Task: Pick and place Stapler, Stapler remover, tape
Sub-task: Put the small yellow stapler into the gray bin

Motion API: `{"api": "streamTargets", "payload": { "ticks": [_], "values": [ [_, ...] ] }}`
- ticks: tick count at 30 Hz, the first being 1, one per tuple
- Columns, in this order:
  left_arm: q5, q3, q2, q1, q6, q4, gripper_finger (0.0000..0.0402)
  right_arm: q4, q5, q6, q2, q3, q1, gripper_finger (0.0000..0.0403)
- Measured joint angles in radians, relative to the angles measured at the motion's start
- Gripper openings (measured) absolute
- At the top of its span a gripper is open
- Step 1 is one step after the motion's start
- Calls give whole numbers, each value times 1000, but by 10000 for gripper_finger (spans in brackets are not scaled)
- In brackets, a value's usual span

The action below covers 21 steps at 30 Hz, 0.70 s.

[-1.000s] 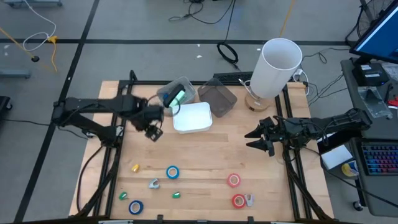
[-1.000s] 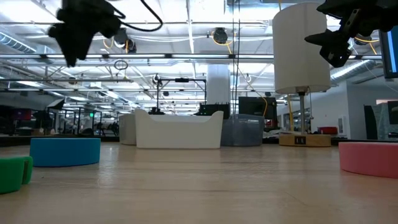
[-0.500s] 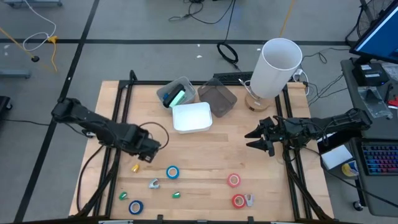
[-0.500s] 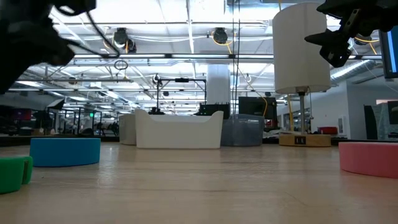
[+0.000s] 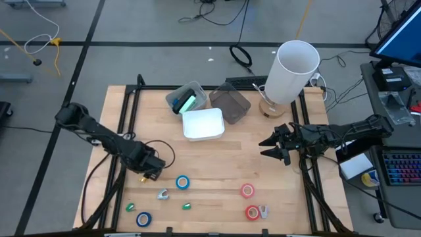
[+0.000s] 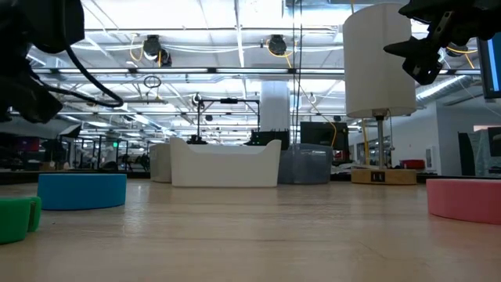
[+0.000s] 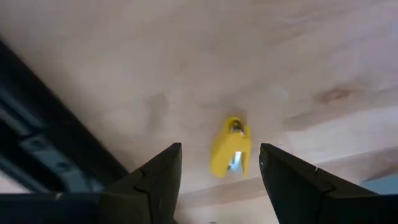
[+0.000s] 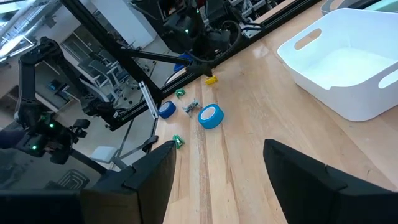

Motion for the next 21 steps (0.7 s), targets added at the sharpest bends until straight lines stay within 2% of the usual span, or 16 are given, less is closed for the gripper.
{"api": "streamTargets", "payload": {
  "ticks": [13, 21],
  "values": [
    [-51, -5, 2, -96, -131, 83, 216, 0, 3, -6, 0, 0, 0, 240],
    [-33, -5, 110, -113, -102, 117, 216, 0, 3, -6, 0, 0, 0, 240]
  ]
}}
